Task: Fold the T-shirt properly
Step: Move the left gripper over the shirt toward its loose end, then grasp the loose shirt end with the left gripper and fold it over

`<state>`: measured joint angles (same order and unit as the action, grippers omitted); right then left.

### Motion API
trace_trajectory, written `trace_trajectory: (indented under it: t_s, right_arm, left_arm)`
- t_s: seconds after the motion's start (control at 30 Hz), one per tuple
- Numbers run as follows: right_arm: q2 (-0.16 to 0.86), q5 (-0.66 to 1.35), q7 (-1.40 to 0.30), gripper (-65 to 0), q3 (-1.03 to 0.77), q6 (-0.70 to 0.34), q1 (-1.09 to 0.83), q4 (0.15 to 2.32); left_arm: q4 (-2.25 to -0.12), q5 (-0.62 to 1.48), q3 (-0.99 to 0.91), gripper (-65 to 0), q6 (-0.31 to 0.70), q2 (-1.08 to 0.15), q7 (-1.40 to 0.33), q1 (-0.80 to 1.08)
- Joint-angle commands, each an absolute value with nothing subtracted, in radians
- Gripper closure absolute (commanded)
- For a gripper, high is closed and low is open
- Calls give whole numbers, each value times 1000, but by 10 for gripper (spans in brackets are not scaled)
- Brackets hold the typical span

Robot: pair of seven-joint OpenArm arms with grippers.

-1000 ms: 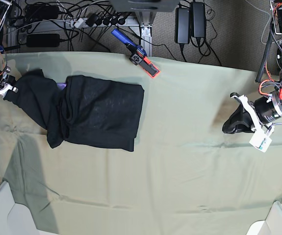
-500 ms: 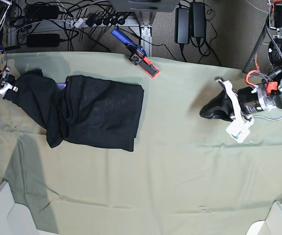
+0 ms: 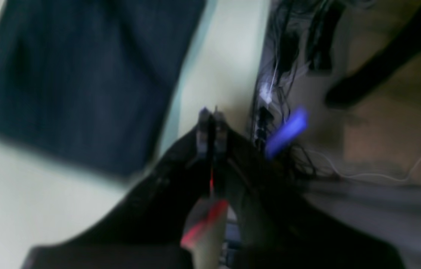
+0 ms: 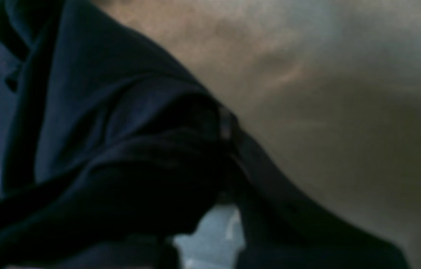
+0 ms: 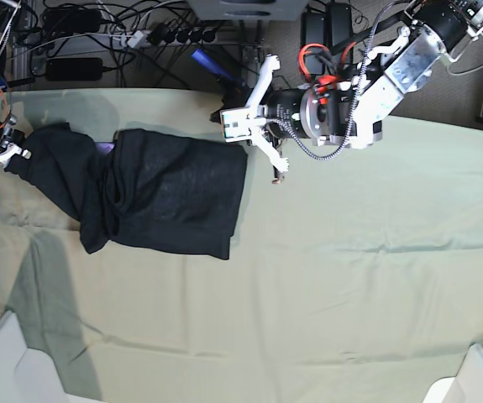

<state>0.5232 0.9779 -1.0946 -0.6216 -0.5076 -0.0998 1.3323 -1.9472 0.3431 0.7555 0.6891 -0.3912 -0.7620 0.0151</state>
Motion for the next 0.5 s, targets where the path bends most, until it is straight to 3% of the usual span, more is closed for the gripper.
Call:
trace_trajectory:
  t_s: [0.0,0.47]
  right_arm:
    - [547,1005,-1087,0,-630,-591,-89,1346]
    - [495,1046,-1112,0,-626,-591,-72,1346]
  left_arm:
    - [-1945,345,753,0,698,-367,-741,-3]
    - [-1730,210,826,0,698,-72,-679,-26]
